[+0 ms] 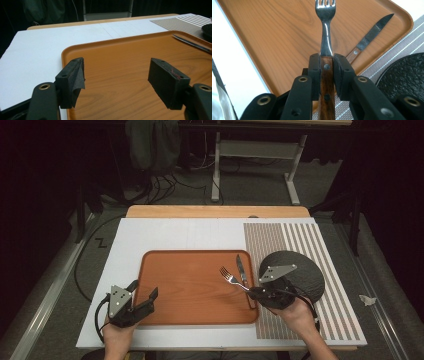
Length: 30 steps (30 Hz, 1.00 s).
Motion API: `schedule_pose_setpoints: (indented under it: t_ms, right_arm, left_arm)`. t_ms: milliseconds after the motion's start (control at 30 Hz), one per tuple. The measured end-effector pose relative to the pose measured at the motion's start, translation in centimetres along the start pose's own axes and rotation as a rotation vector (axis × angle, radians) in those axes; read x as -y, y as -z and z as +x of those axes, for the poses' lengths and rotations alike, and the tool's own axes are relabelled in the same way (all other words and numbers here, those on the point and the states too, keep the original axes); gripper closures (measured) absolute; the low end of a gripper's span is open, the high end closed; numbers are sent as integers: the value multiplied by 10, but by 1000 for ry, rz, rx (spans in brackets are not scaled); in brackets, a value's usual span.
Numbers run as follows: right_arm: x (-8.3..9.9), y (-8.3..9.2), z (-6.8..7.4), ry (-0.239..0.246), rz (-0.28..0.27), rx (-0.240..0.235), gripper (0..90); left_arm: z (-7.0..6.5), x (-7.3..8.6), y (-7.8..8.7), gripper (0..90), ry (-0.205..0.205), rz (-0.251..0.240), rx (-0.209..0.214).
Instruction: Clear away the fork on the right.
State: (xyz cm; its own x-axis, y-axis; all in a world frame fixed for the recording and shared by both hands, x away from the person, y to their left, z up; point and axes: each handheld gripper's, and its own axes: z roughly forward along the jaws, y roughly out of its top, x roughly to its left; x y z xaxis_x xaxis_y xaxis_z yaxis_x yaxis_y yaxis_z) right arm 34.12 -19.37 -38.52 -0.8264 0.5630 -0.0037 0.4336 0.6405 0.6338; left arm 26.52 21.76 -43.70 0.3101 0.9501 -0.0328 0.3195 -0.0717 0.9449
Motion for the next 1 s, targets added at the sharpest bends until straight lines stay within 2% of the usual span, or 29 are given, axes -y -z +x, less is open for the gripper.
schedule_pose_setpoints:
  t_ms: [1000]
  right_arm:
    - [-24,-42,9,-47,42,-15,791]
  left_arm:
    - [0,0,0,295,-2,0,2]
